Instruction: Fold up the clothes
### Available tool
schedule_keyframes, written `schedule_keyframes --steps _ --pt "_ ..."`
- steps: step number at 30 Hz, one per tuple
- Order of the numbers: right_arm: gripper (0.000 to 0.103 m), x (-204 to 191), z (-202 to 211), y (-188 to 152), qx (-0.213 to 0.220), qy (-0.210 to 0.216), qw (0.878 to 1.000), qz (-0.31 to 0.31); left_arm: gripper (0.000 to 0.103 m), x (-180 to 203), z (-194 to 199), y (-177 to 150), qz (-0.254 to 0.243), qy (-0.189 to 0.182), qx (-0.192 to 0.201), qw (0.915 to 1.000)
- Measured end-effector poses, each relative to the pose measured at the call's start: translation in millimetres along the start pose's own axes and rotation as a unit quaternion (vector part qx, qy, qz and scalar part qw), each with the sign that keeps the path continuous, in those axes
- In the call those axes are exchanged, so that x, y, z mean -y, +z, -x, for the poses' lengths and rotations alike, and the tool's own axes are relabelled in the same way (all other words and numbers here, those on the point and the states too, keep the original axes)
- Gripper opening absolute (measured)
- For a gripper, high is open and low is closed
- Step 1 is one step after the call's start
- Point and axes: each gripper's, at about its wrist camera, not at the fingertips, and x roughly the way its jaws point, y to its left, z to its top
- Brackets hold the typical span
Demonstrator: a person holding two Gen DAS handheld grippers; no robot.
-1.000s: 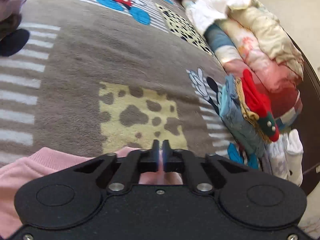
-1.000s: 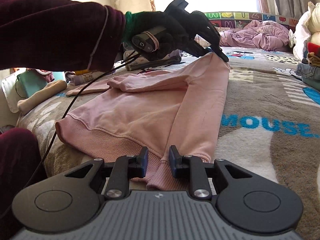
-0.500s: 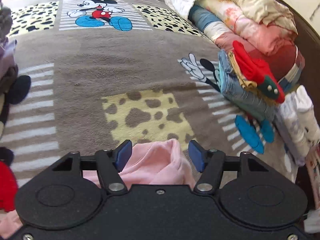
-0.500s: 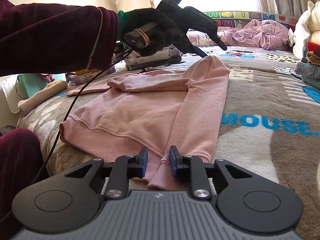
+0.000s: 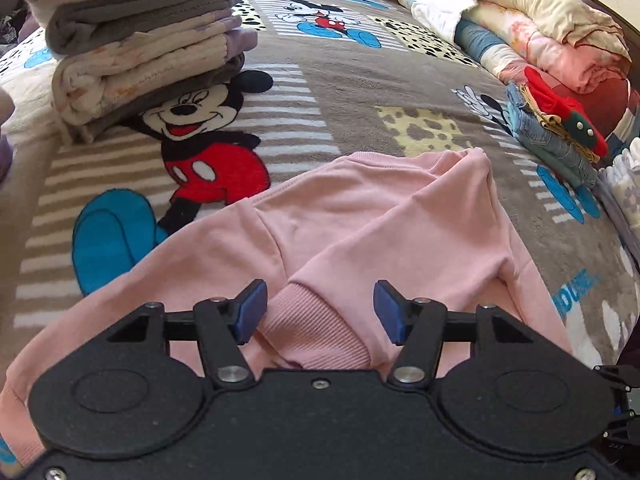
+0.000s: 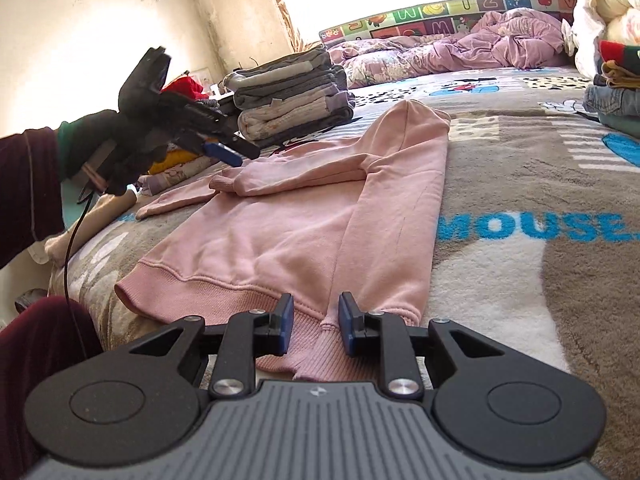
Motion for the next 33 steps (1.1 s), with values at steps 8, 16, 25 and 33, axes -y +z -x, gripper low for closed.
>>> schedule_keyframes --steps 8,16,25,33 --pt "0.026 -6 -2 -2 0.007 -0.015 1.0 0.017 0.005 29 11 -12 -0.043 0.09 0.028 0.9946" --pt "0.026 -11 0 -1 0.016 -0.028 0.999 0.031 0.005 40 78 -18 0.103 0.015 0.062 0.9926" --pt "0.027 -8 4 0 0.007 -0.022 0.999 0.039 0.01 42 48 -48 0.067 0.117 0.045 0.9898" --pt "0.028 -8 5 0 -0.004 -0.014 0.999 0.049 0.047 118 -8 67 -0.067 -0.002 0.064 0.9957"
